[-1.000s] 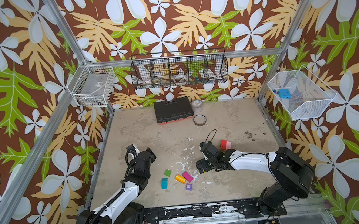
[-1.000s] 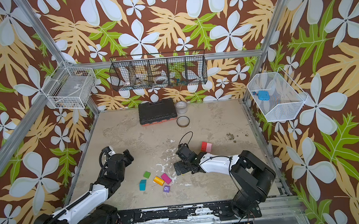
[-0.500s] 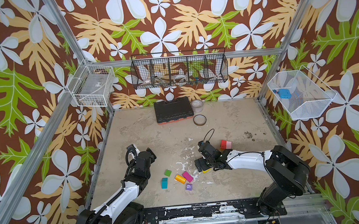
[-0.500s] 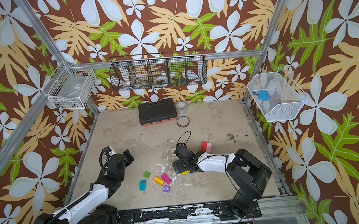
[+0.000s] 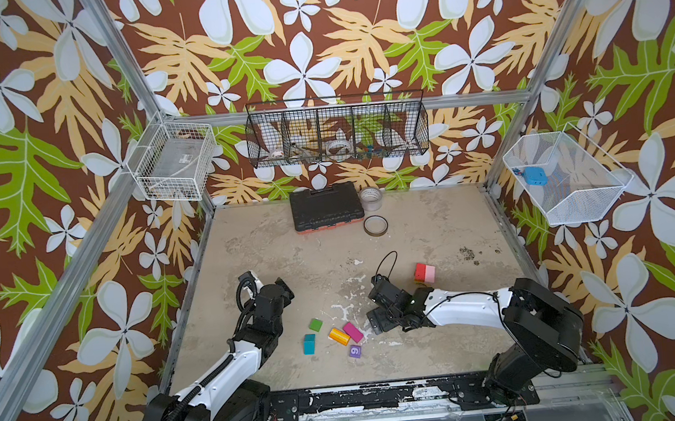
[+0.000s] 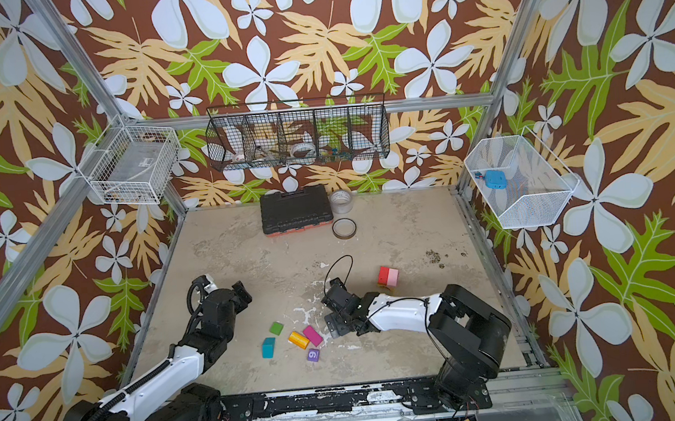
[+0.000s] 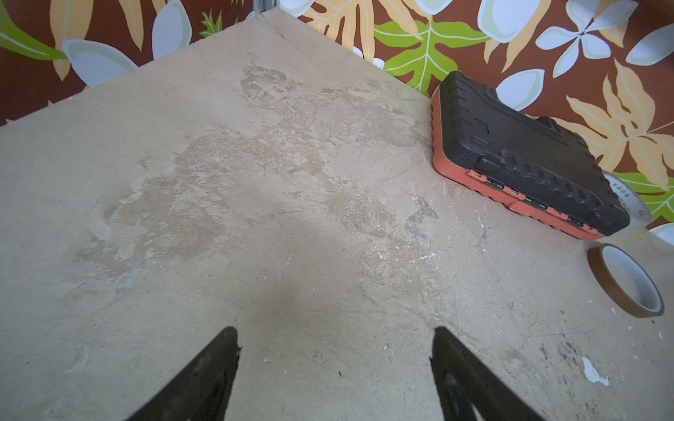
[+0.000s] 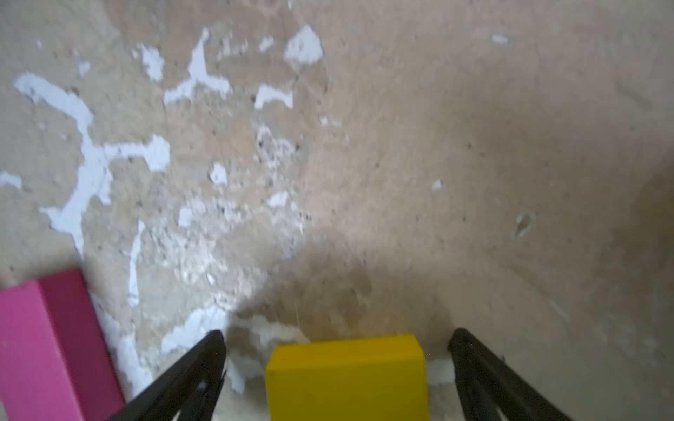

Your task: Build the wood block tower

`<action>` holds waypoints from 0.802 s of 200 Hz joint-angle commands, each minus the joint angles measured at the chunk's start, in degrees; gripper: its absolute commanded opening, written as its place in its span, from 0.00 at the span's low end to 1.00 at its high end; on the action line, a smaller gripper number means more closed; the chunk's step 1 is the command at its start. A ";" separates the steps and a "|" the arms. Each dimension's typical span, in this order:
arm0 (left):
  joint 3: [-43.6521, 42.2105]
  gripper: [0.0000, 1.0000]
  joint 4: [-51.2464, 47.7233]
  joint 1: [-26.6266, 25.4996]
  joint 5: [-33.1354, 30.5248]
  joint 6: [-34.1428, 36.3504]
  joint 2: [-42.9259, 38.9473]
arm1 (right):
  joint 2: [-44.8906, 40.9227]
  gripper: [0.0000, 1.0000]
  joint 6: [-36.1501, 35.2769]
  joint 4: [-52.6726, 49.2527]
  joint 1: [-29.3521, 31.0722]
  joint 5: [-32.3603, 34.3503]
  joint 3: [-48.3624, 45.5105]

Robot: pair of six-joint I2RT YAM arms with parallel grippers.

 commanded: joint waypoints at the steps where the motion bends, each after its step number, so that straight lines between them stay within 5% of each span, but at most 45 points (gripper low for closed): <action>1: 0.02 0.84 0.83 0.04 -0.41 0.19 -0.14 | -1.09 0.96 2.20 -4.01 0.34 0.87 -1.00; 71: -0.01 0.84 0.86 0.04 -0.28 0.19 -0.13 | -0.30 0.87 2.61 -3.37 0.77 0.52 -1.47; 160: -0.13 0.84 0.97 0.03 0.03 0.36 -0.23 | -0.88 0.58 3.87 -3.84 1.04 1.55 -1.05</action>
